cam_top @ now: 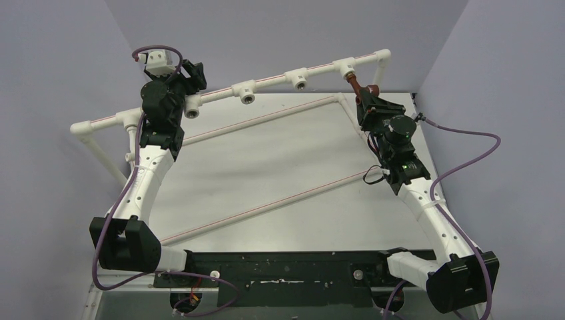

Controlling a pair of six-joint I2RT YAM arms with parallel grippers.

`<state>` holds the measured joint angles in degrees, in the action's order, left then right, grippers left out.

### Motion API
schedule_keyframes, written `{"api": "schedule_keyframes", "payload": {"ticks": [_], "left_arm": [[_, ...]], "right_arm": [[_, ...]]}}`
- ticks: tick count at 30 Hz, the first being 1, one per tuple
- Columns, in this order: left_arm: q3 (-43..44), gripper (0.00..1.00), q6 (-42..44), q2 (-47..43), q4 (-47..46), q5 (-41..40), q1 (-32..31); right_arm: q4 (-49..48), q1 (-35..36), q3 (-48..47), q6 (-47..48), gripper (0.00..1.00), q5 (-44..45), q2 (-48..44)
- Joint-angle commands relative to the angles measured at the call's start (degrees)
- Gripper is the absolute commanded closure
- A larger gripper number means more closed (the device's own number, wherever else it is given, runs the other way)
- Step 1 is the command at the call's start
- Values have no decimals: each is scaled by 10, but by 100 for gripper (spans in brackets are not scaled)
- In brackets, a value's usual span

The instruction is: Install the water faucets

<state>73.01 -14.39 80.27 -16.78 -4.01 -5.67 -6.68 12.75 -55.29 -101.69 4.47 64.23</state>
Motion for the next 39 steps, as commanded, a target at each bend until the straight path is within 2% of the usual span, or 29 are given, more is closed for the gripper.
{"api": "schedule_keyframes", "payload": {"ticks": [1,9,19,20,24,25,31,35,39], "left_arm": [[-39,34,12,44,123,-8,5],[-38,34,12,45,124,-8,4],[-38,34,13,46,124,-10,3],[-38,34,13,46,125,-10,3],[-38,34,13,47,125,-9,4],[-38,34,13,48,125,-10,3],[-38,34,14,49,126,-10,3],[-37,34,14,49,126,-9,3],[-37,34,14,51,127,-9,3]], "right_arm": [[-24,-11,-1,-9,100,60,-12],[-24,-10,25,-4,100,73,-46],[-34,-7,36,-11,100,69,-45],[-35,-7,36,-11,98,69,-44],[-41,-7,36,-11,75,66,-41],[-43,-7,36,-11,72,66,-41],[-51,-8,39,-11,57,63,-41],[-59,-7,41,-11,55,59,-42],[-55,-8,42,5,45,52,-47]]}}
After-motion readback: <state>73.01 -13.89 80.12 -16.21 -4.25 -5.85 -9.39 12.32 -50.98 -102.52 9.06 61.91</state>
